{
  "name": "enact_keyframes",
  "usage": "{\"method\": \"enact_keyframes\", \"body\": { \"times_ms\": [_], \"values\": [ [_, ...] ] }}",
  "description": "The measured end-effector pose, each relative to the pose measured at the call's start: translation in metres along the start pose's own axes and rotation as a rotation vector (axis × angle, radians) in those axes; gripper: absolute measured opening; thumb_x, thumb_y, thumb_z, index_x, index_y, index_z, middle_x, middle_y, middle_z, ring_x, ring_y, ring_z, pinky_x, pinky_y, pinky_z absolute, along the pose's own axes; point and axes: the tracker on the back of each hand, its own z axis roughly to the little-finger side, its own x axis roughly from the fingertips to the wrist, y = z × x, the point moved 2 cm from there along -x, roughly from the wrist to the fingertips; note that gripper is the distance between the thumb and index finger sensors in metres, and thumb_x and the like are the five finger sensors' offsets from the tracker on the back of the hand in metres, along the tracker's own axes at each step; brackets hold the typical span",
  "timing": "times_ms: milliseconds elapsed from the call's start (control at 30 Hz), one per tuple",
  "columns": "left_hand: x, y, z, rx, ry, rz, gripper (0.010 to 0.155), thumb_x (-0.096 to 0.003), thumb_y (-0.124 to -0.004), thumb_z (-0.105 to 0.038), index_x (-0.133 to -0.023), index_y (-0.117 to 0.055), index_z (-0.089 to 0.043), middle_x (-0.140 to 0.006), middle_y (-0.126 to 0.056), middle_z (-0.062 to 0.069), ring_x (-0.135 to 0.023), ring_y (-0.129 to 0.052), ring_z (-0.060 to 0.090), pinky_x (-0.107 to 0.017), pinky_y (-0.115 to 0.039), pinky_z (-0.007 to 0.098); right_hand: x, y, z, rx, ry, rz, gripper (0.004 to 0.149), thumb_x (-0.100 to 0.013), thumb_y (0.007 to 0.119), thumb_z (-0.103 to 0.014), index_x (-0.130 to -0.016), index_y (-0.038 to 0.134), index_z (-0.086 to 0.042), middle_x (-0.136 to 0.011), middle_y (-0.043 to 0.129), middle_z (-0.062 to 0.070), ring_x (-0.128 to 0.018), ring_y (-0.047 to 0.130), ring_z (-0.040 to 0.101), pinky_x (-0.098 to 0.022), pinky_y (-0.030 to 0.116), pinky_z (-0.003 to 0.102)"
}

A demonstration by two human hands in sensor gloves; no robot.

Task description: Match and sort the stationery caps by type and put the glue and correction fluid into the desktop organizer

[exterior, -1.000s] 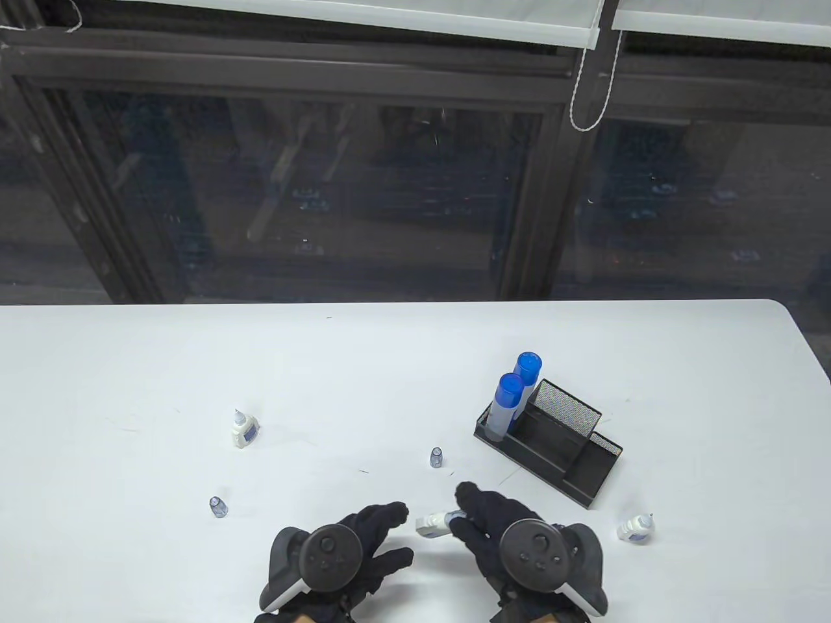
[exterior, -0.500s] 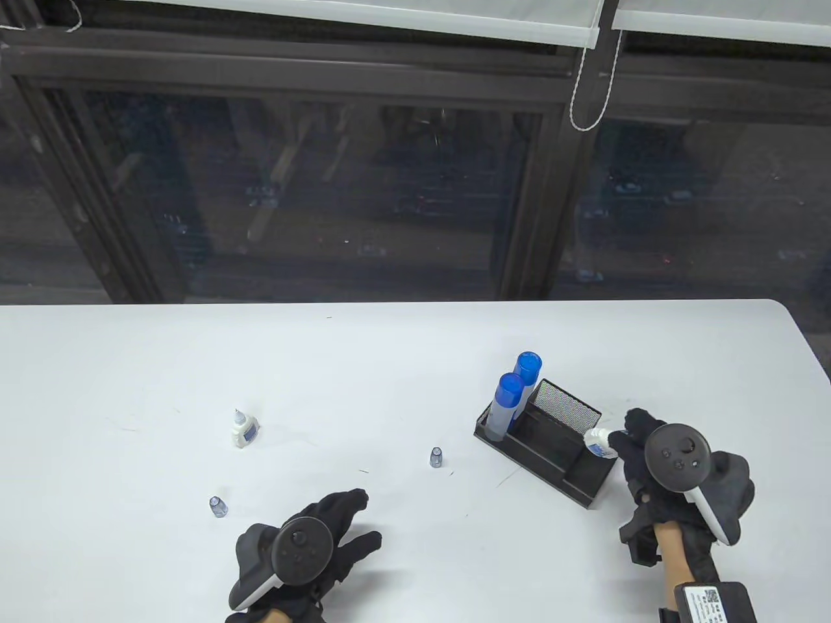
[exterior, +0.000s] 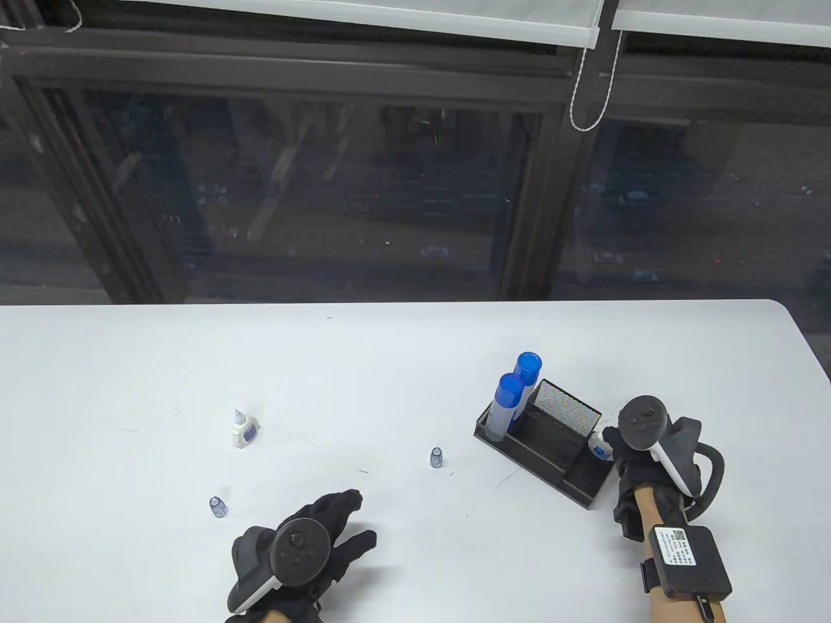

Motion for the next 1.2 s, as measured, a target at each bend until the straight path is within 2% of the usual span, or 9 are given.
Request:
{"method": "enact_keyframes", "body": {
  "times_ms": [200,333,433,533,633,733,900,1067,1200],
  "values": [
    [-0.001,-0.004,-0.002,-0.018,-0.012,0.016,0.069,-0.0515,-0.071,-0.064,-0.109,-0.066,-0.026,-0.108,-0.081,0.006,-0.091,-0.094,0.028,-0.067,-0.075,0.054,-0.005,0.018,-0.003,0.049,0.017,-0.011,0.046,-0.045,0.088,-0.036,-0.088,0.084,-0.018,-0.074,0.097,0.005,-0.062,0.099,0.023,-0.056,0.079,0.047],
    [-0.001,-0.006,-0.003,-0.022,-0.016,0.024,0.069,-0.0515,-0.071,-0.064,-0.109,-0.066,-0.026,-0.108,-0.081,0.006,-0.091,-0.094,0.028,-0.067,-0.075,0.054,-0.005,0.017,-0.003,0.042,0.023,-0.015,0.047,-0.046,0.086,-0.036,-0.089,0.082,-0.019,-0.077,0.096,0.004,-0.063,0.098,0.023,-0.057,0.078,0.047],
    [0.0,-0.006,-0.004,-0.022,-0.016,0.029,0.069,-0.0514,-0.071,-0.064,-0.109,-0.066,-0.026,-0.108,-0.081,0.005,-0.091,-0.094,0.027,-0.067,-0.074,0.054,-0.003,0.009,0.001,-0.004,0.028,-0.022,0.056,-0.047,0.082,-0.041,-0.097,0.075,-0.017,-0.086,0.09,0.008,-0.072,0.094,0.028,-0.061,0.074,0.051],
    [0.0,-0.005,-0.004,-0.019,-0.017,0.028,0.069,-0.0514,-0.071,-0.064,-0.109,-0.066,-0.025,-0.108,-0.081,0.005,-0.091,-0.094,0.027,-0.067,-0.075,0.054,0.002,-0.004,0.01,-0.077,0.034,-0.084,0.061,-0.049,0.077,-0.044,-0.103,0.068,-0.016,-0.096,0.082,0.013,-0.082,0.086,0.034,-0.066,0.068,0.055],
    [0.0,-0.005,-0.003,-0.013,-0.017,0.029,0.069,-0.0515,-0.071,-0.064,-0.109,-0.066,-0.026,-0.108,-0.081,0.006,-0.091,-0.094,0.028,-0.067,-0.075,0.054,0.012,-0.017,0.026,-0.186,0.014,-0.095,0.065,-0.05,0.075,-0.046,-0.106,0.064,-0.016,-0.103,0.074,0.015,-0.088,0.08,0.037,-0.069,0.062,0.058],
    [0.0,-0.006,-0.003,-0.009,-0.021,0.034,0.069,-0.0514,-0.071,-0.064,-0.109,-0.066,-0.026,-0.108,-0.081,0.006,-0.091,-0.094,0.028,-0.067,-0.075,0.054,0.026,-0.018,0.045,-0.292,-0.011,-0.143,0.069,-0.05,0.074,-0.048,-0.109,0.059,-0.016,-0.11,0.064,0.018,-0.096,0.07,0.041,-0.072,0.056,0.061],
    [0.001,-0.006,-0.004,-0.007,-0.026,0.036,0.069,-0.0513,-0.071,-0.064,-0.108,-0.066,-0.026,-0.108,-0.081,0.005,-0.091,-0.094,0.027,-0.067,-0.075,0.054,0.047,0.001,0.075,-0.431,-0.039,-0.227,0.079,-0.049,0.074,-0.052,-0.113,0.045,-0.017,-0.115,0.051,0.022,-0.105,0.048,0.052,-0.074,0.041,0.067],
    [0.001,-0.007,-0.004,-0.001,-0.025,0.043,0.069,-0.0514,-0.071,-0.064,-0.108,-0.066,-0.026,-0.108,-0.081,0.005,-0.091,-0.094,0.027,-0.067,-0.075,0.054,0.066,0.036,0.099,-0.507,-0.033,-0.348,0.09,-0.045,0.08,-0.053,-0.115,0.035,-0.016,-0.118,0.041,0.02,-0.108,0.035,0.05,-0.076,0.032,0.066],
    [0.001,-0.008,-0.005,-0.005,-0.026,0.05,0.068,-0.0514,-0.071,-0.064,-0.108,-0.066,-0.026,-0.108,-0.081,0.005,-0.091,-0.094,0.027,-0.067,-0.075,0.054,0.073,0.057,0.105,-0.468,-0.027,-0.397,0.088,-0.044,0.085,-0.047,-0.114,0.039,-0.019,-0.118,0.041,0.018,-0.109,0.031,0.047,-0.077,0.029,0.064]
  ]
}}
